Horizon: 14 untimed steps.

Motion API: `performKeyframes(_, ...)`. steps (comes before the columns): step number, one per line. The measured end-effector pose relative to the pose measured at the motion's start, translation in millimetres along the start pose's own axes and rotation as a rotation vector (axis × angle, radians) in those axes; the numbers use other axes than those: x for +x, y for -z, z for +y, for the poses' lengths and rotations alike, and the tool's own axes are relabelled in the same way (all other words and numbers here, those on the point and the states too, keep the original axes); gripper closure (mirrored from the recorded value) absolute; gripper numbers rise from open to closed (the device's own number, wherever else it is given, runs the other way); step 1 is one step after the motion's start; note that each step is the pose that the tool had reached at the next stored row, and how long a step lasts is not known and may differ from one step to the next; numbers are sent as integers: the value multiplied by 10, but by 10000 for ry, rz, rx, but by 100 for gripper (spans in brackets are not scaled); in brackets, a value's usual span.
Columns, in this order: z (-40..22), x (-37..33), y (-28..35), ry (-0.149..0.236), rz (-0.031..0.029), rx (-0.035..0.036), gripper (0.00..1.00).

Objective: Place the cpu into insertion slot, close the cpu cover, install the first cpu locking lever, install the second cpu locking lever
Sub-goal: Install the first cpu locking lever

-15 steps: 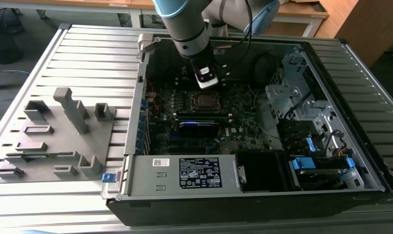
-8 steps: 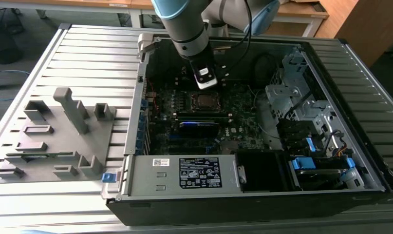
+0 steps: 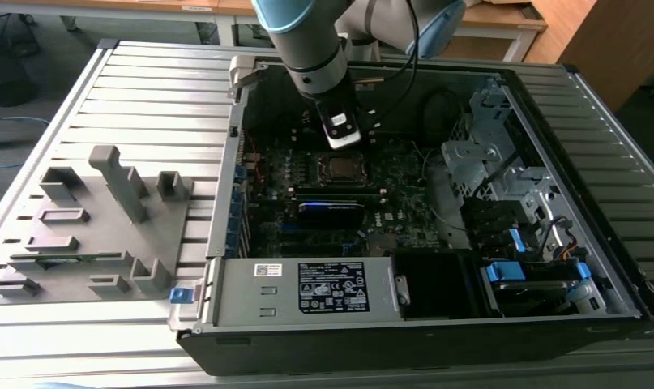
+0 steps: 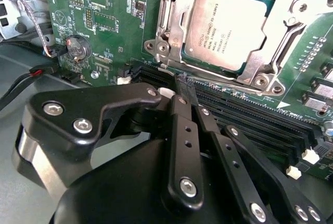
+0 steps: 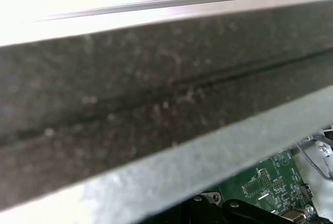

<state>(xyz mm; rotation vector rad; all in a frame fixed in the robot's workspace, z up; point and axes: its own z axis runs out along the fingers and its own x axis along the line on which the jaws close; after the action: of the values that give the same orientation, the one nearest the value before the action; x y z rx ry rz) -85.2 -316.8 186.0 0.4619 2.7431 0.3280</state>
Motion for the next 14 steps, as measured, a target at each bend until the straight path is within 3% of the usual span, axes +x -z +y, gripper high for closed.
performKeyframes(14,-1,-4,7,-33,-20,33,89)
